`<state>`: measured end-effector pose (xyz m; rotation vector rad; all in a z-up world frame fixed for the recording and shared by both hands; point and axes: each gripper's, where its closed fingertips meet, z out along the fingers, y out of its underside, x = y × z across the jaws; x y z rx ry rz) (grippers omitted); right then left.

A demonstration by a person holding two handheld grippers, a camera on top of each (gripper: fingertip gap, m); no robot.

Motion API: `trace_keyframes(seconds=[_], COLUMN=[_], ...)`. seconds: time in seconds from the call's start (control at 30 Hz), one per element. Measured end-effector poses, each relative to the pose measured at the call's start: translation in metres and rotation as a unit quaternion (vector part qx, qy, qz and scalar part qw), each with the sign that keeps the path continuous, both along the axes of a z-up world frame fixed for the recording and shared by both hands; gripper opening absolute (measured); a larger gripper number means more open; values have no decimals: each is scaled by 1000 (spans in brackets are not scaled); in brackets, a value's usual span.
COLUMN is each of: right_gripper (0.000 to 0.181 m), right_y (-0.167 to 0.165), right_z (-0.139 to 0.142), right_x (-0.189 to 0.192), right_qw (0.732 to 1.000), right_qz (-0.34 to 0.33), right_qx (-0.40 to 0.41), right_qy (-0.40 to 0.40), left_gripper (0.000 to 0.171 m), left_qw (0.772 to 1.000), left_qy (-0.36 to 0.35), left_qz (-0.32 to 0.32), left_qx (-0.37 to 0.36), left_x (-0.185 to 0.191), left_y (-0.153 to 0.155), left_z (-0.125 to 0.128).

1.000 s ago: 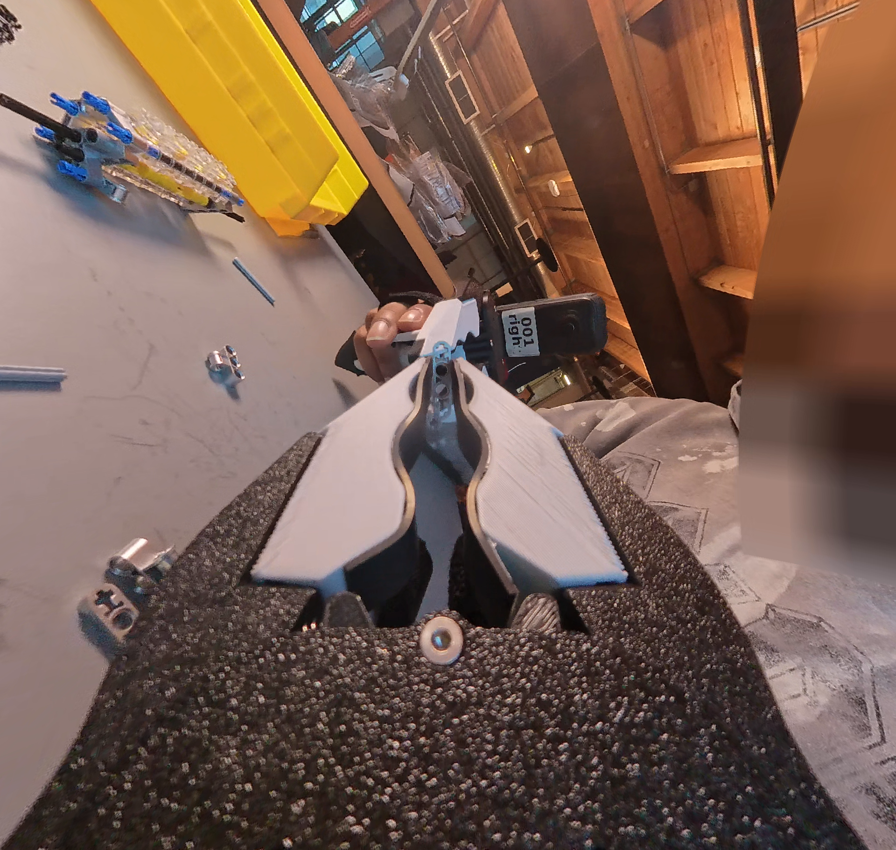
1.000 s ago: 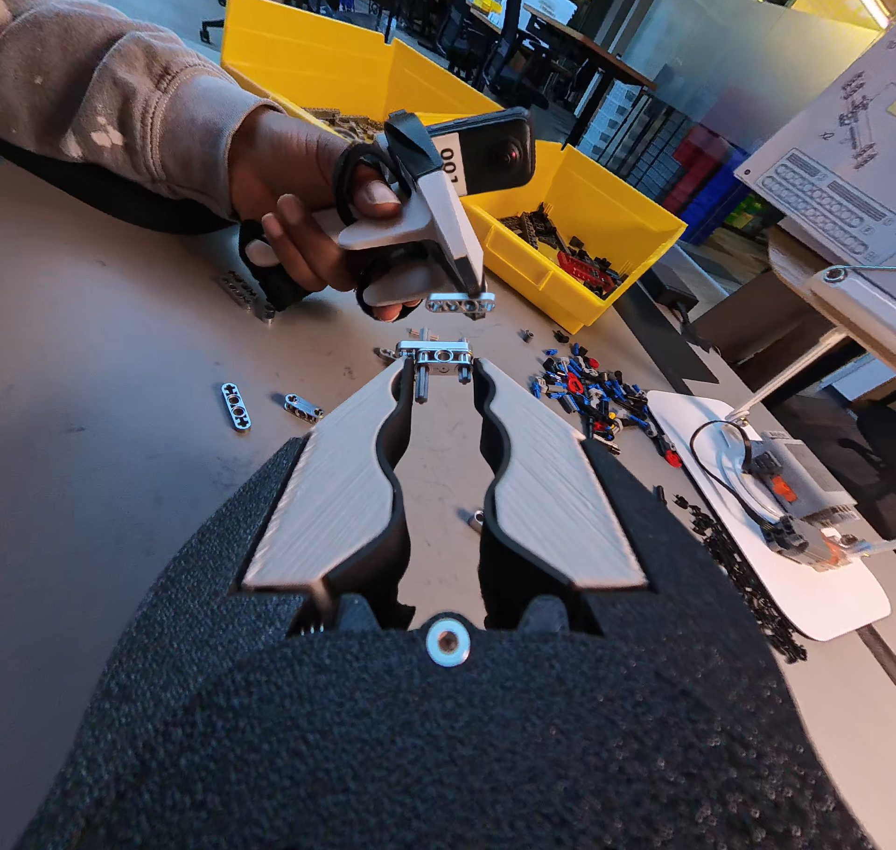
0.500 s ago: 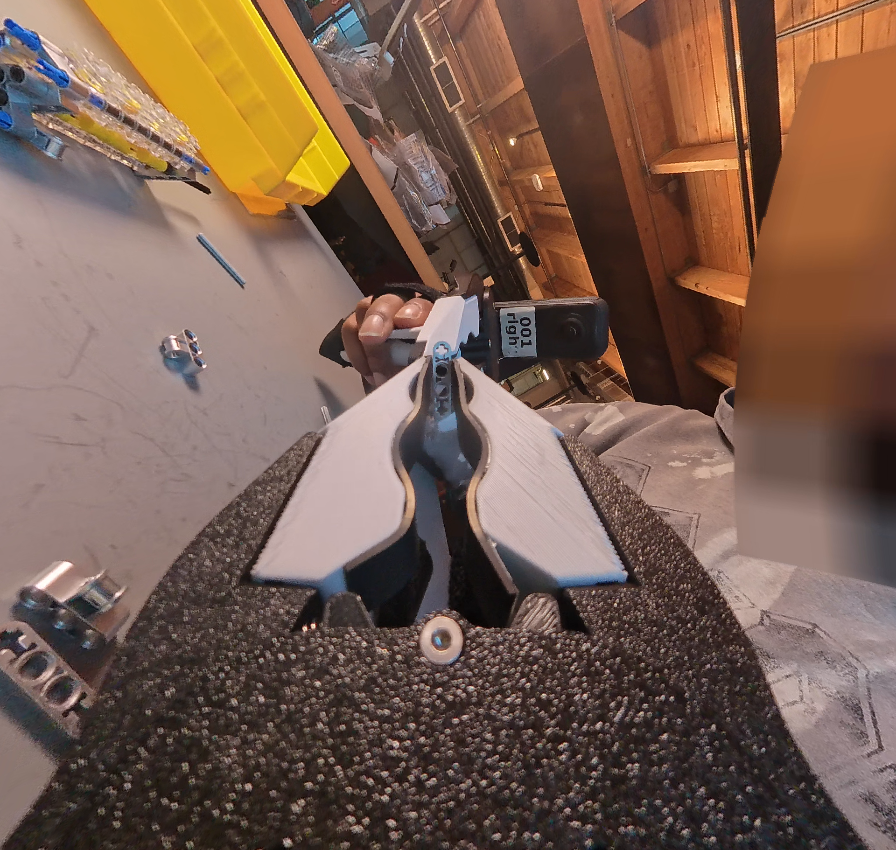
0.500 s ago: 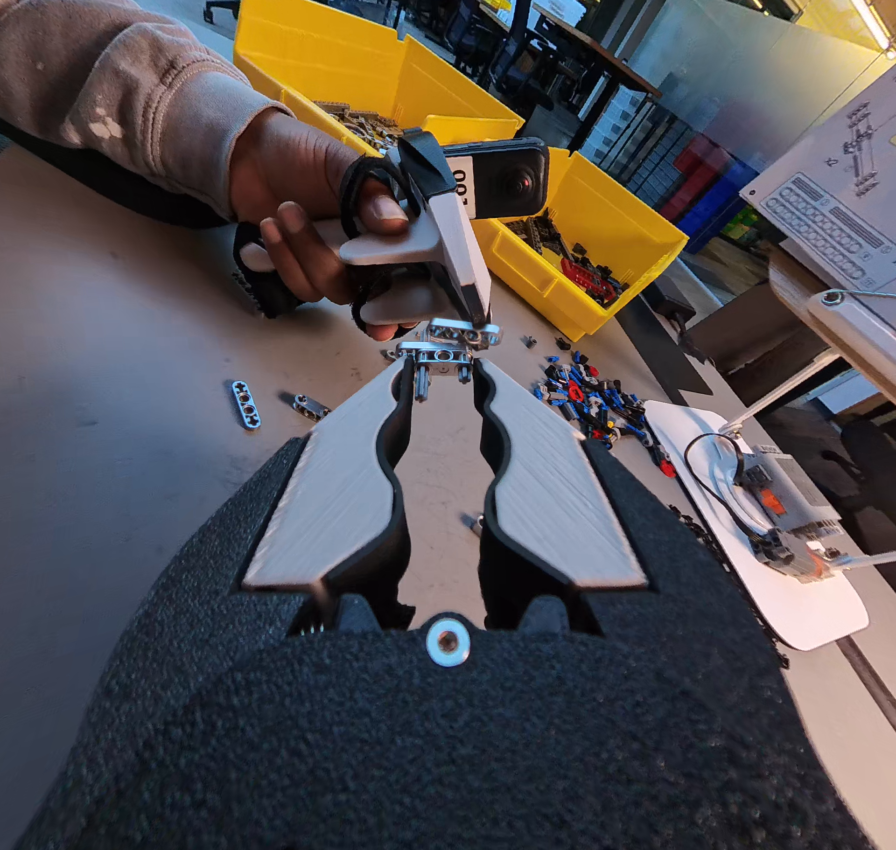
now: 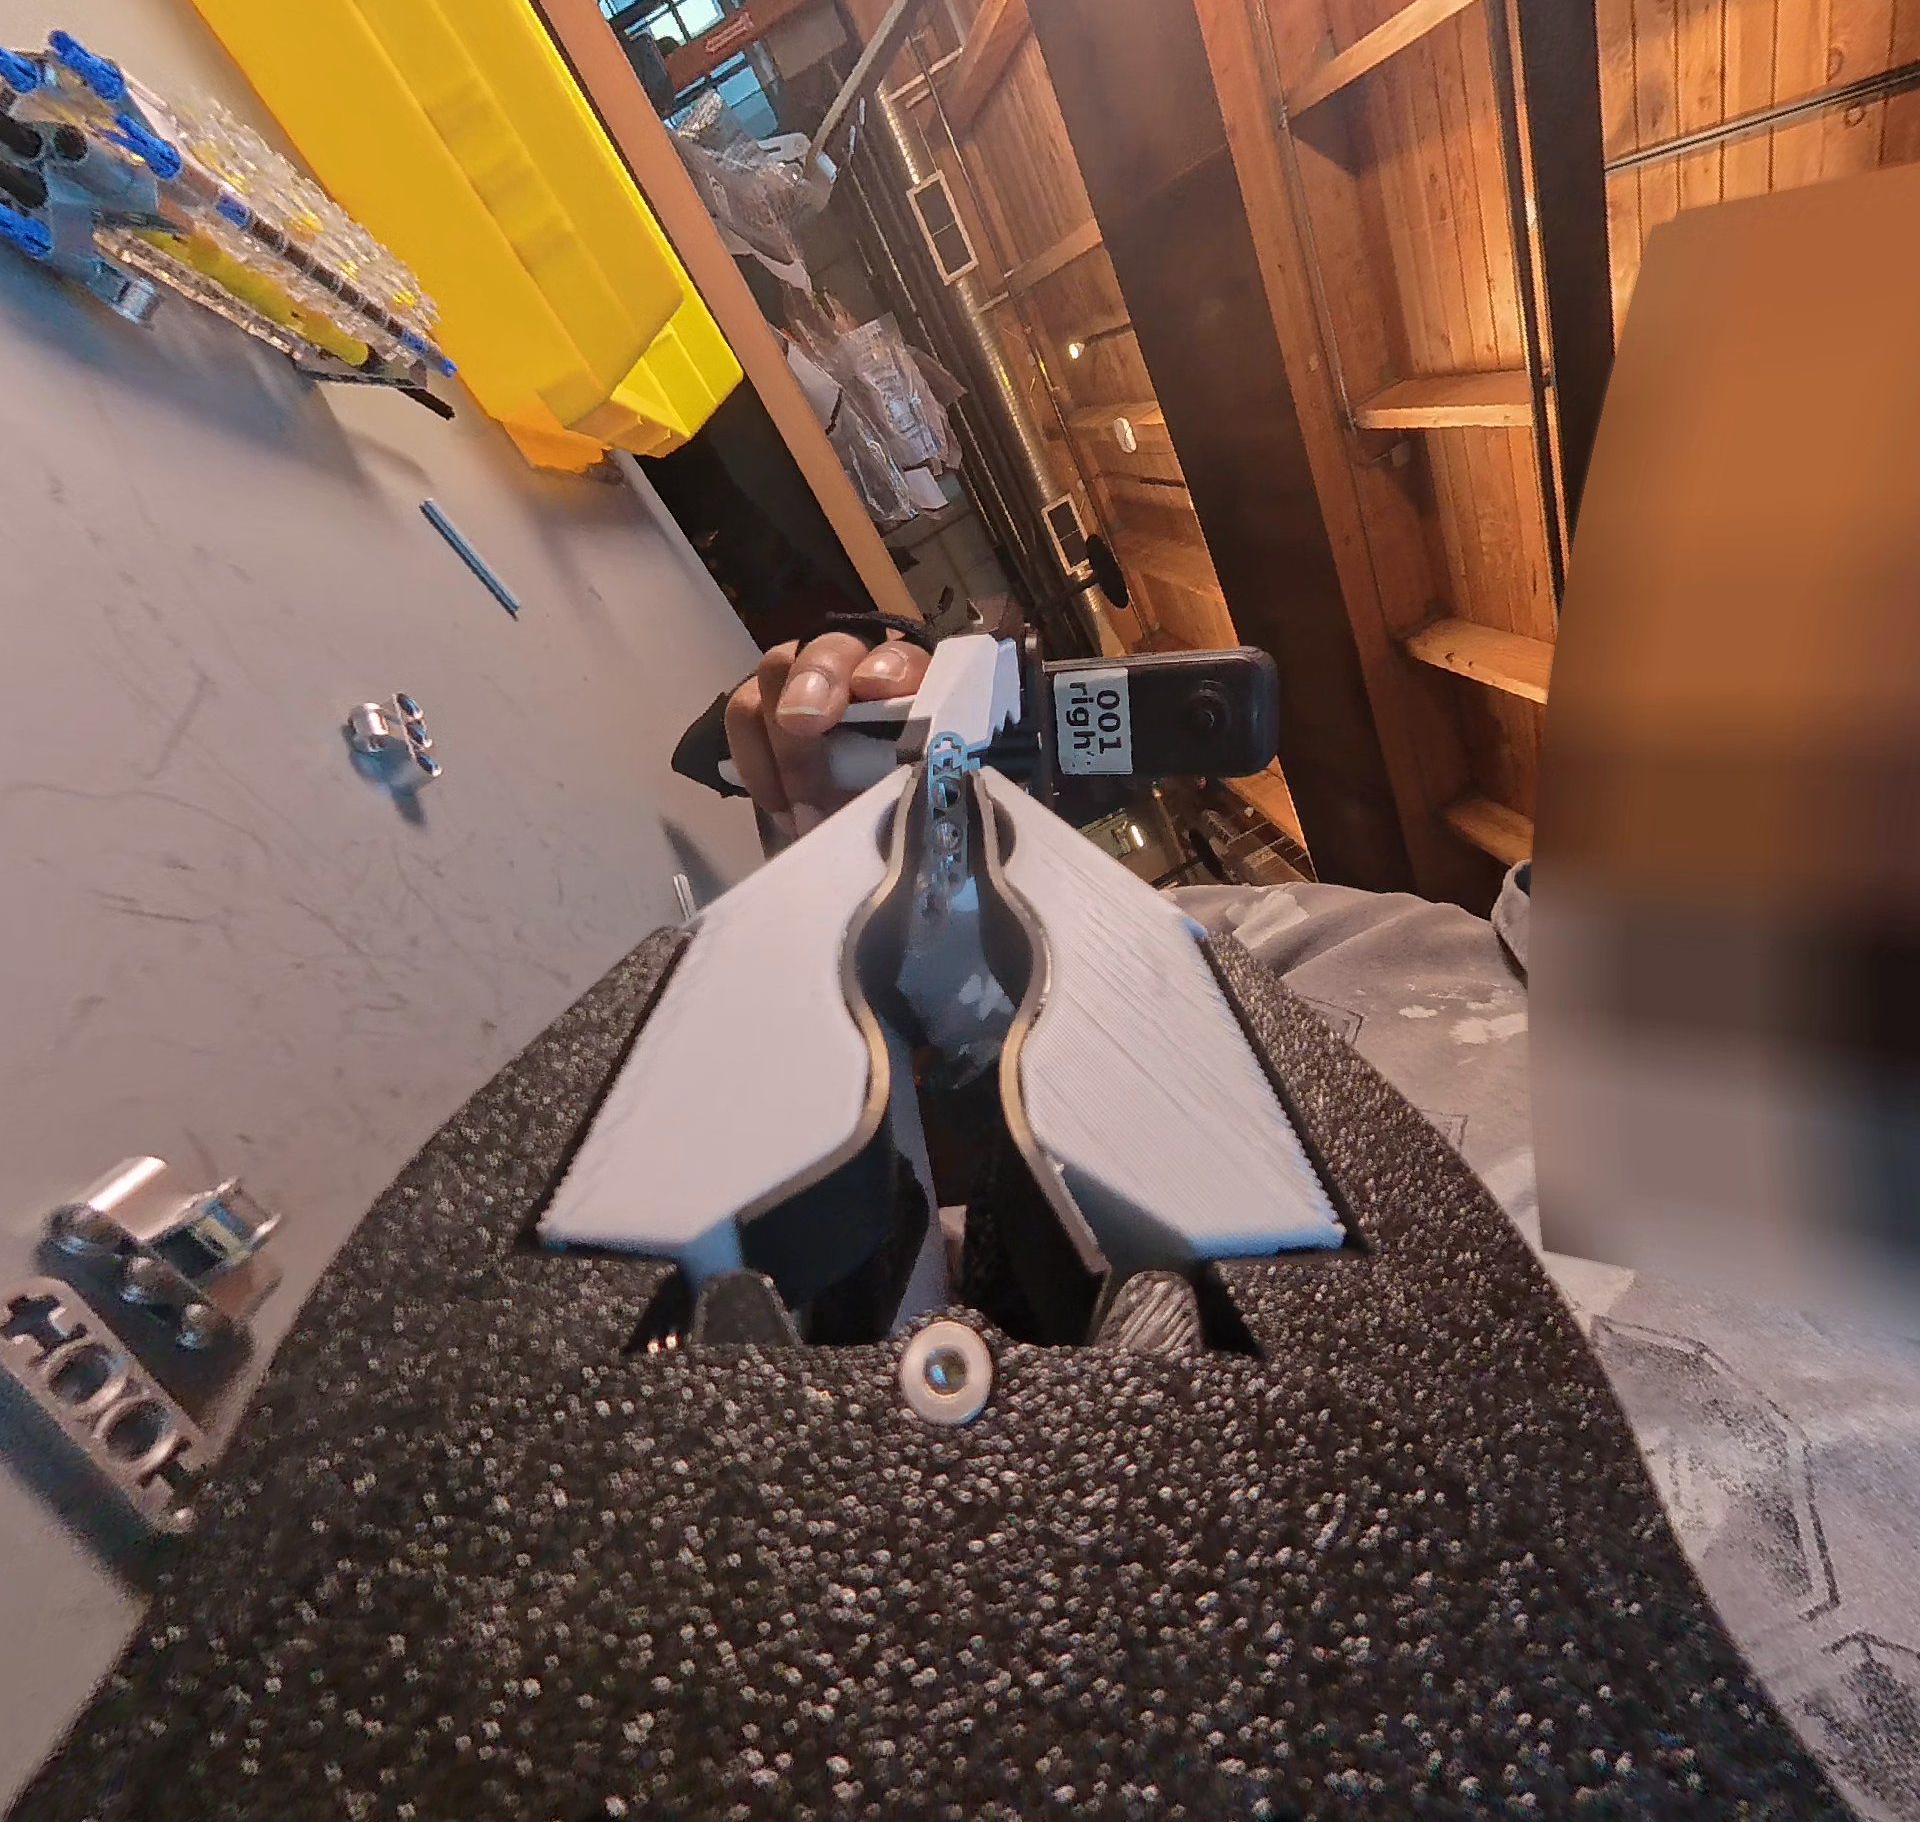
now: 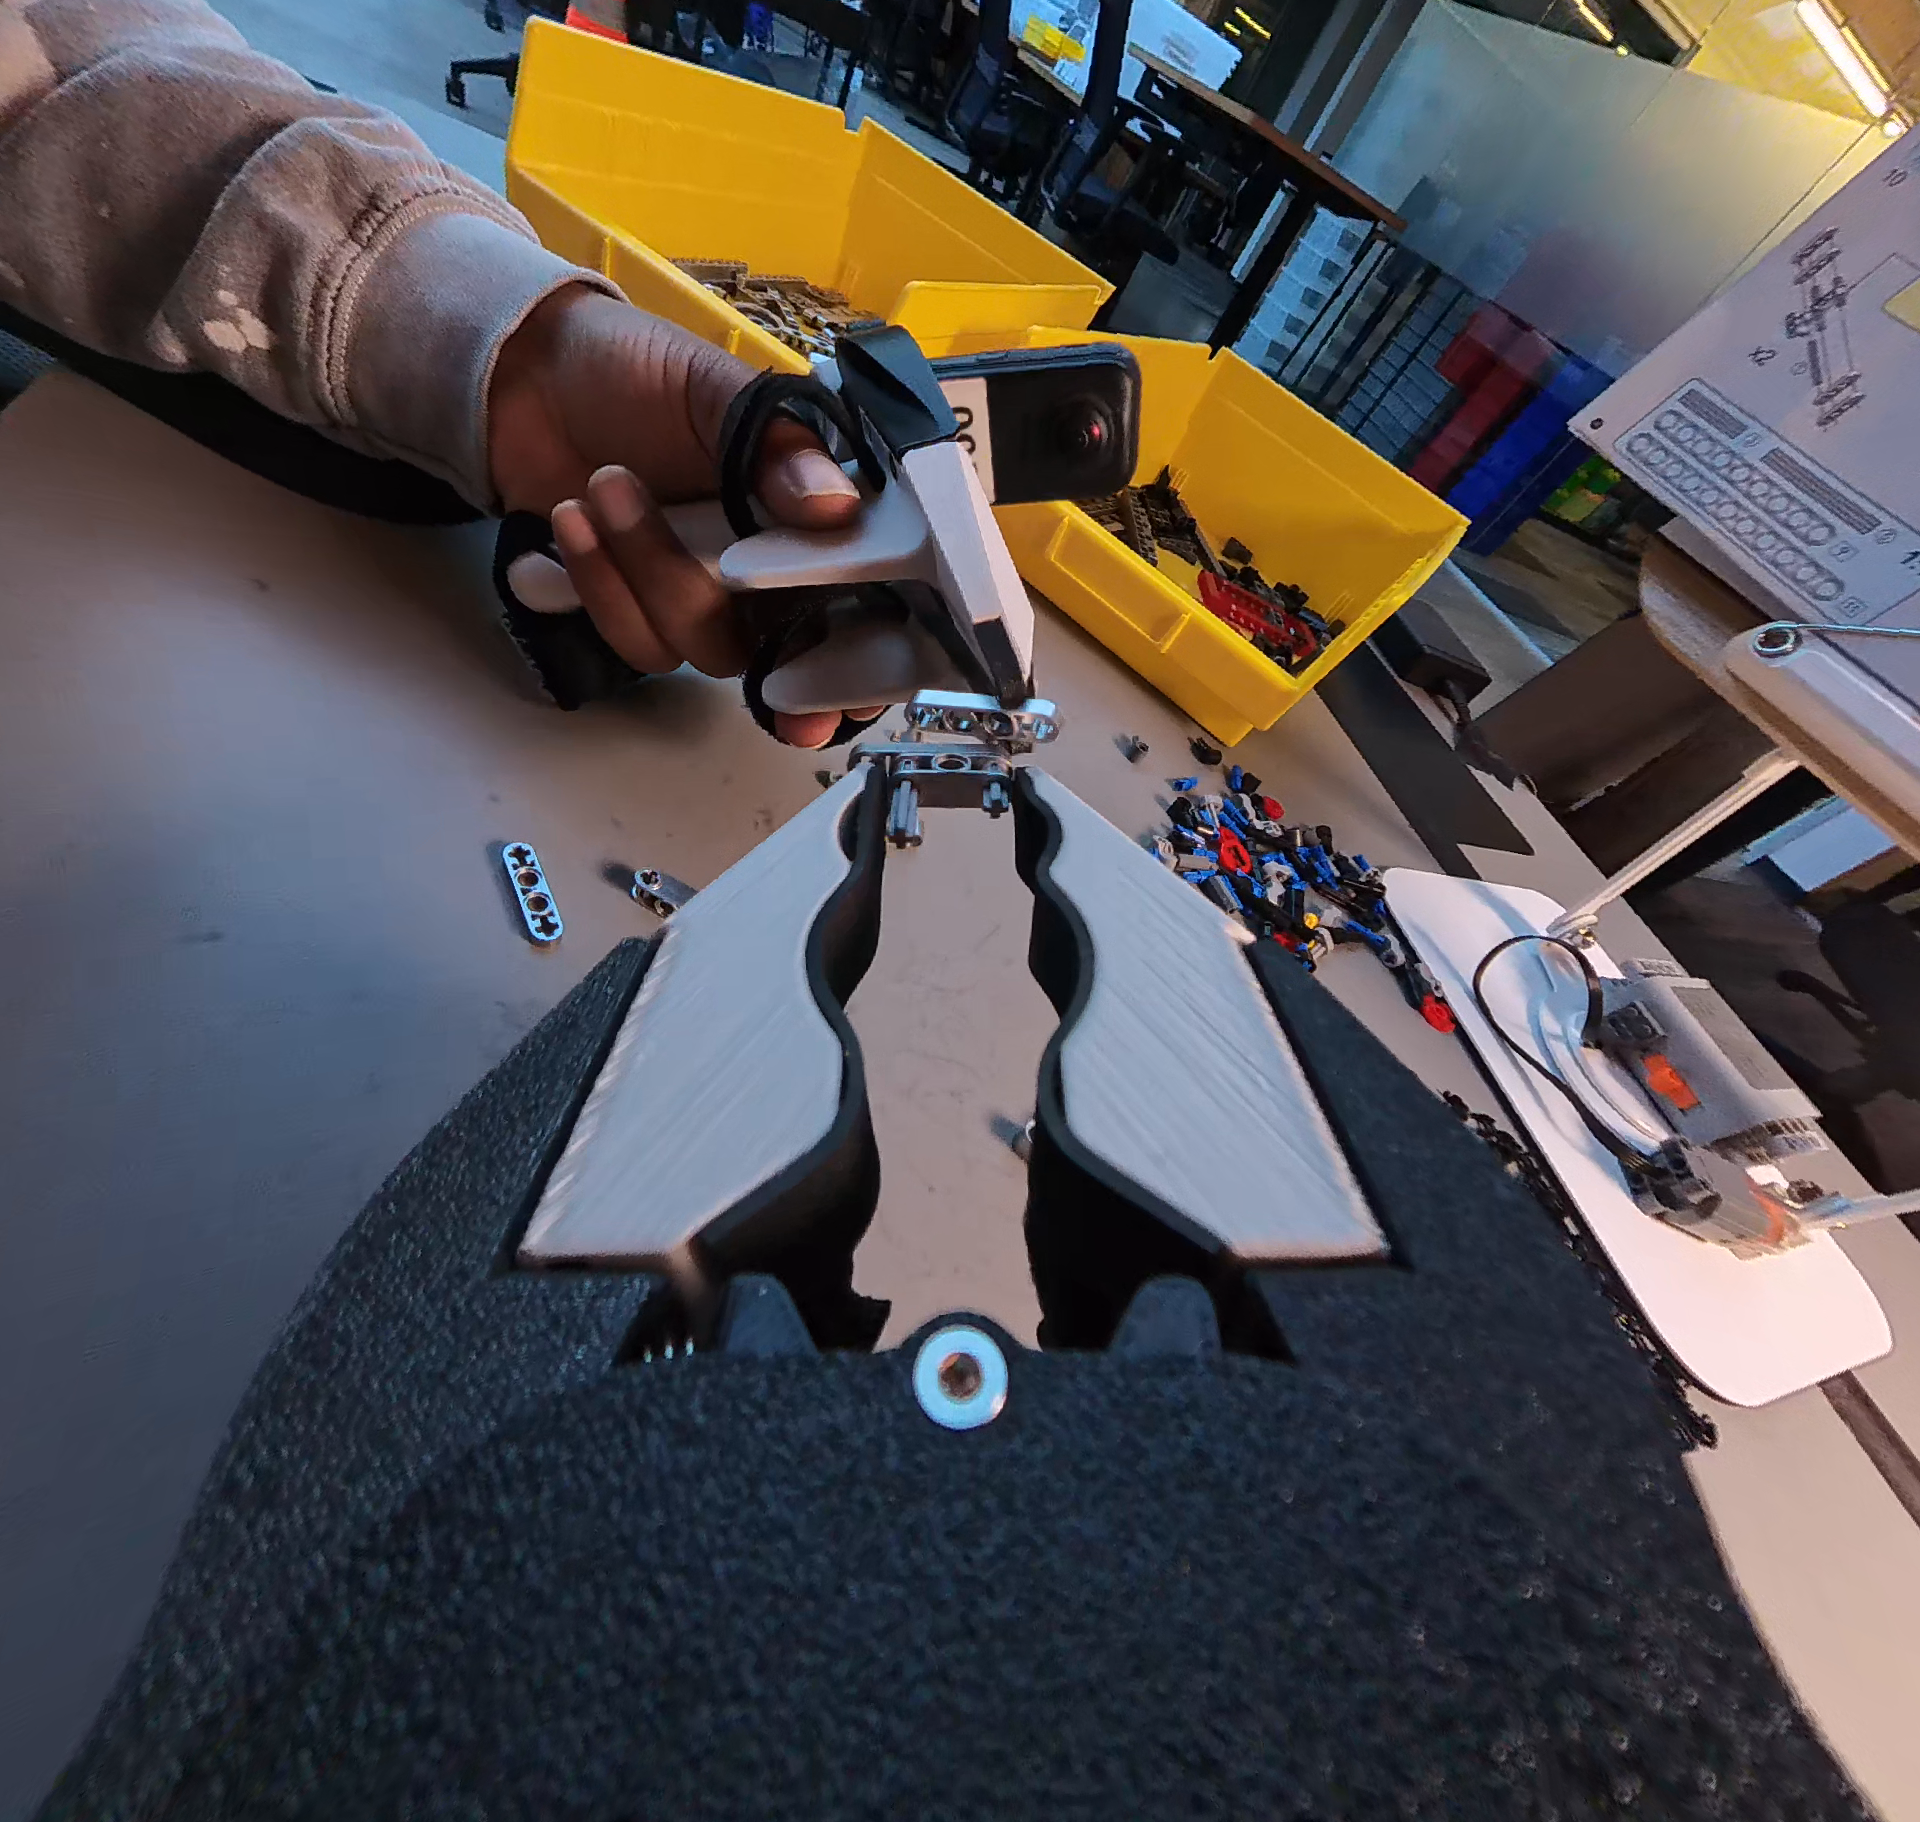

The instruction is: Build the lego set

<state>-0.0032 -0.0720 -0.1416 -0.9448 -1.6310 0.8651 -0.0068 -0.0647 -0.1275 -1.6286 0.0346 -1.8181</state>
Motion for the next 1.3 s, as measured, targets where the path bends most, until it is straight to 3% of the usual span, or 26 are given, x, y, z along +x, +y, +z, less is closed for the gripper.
trace_keyframes(seconds=[0.77,1.3], right_gripper=[22,22], right_y=[5,-1], right_z=[17,19], right_x=[2,-1], right_qw=[999,999], right_qz=[-21,-11], right_qx=[3,-11], right_qy=[38,50], left_gripper=[6,6], left_qw=[994,990], left_qy=[-100,-124], left_qz=[-10,-27], left_qx=[-48,-55], left_x=[1,11], left_y=[0,-5], left_z=[6,10])
